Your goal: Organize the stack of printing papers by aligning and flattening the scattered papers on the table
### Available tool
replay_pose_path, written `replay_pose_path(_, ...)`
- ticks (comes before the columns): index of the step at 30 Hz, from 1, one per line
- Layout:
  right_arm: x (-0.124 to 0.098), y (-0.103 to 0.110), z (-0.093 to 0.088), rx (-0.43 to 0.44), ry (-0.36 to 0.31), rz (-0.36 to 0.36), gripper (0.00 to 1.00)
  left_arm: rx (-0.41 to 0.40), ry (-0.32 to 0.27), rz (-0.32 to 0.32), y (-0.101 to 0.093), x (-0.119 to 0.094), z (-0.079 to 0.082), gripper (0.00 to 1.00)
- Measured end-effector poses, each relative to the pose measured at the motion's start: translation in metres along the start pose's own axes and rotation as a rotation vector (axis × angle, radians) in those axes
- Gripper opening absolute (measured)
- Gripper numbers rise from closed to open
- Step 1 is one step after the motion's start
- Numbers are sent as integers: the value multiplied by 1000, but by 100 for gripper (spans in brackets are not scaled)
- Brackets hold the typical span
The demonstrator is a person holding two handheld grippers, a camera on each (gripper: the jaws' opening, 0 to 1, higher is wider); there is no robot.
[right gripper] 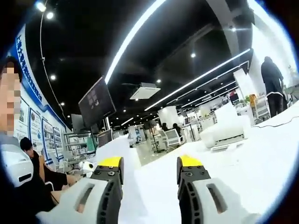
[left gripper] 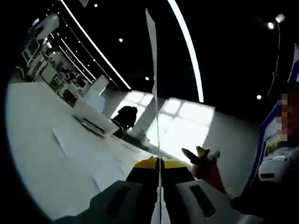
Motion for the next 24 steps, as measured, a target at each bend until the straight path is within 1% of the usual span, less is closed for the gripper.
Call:
replay_pose_path(2,0,-2,-1,5,2,-4,41,-75,-15,40,8,-3,-2,5)
replay_pose_path(3,-1,-3,-2,8,4,-6,41,-123,-26,70,15,-6,-4,5)
replay_pose_path(5,-2,-5,-3,9,5,-12,41,-157,-29,91,22,-10,-6,5)
replay_pose_path(6,-2,-6,-4,10,6,-13,41,-156,-29,93,25,-11,-7,5)
replay_pose_path(8,-4,-11,-5,13,7,-26,41,-189,-32,103,30,-14,-13,5)
replay_pose_path(10,-5,-17,-8,19,22,-53,42,-233,-45,110,35,-17,-17,5)
replay_pose_path(14,-8,-37,-15,-26,51,-157,43,-279,-43,153,45,-24,-25,5)
replay_pose_path(18,-11,-56,-25,-45,84,-249,48,-323,-44,179,51,-29,-30,5)
replay_pose_path(20,-13,-68,-32,-57,109,-305,50,-332,-42,183,51,-29,-29,5)
replay_pose_path(22,-14,-82,-38,-68,127,-357,54,-330,-23,195,49,-27,-31,5)
replay_pose_path(24,-13,-95,-46,-76,140,-390,56,-335,-3,201,46,-25,-35,5)
Point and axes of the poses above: the point that each gripper's makers call its tool centre point, and the gripper's own axes: x roughly forward along the fingers, y roughly to its left, z roughly out of its top, the point moved 8 cm from there along -x, roughly backward along the fingers, and after that the axes turned 15 degrees about -z, right-handed, at the moved point
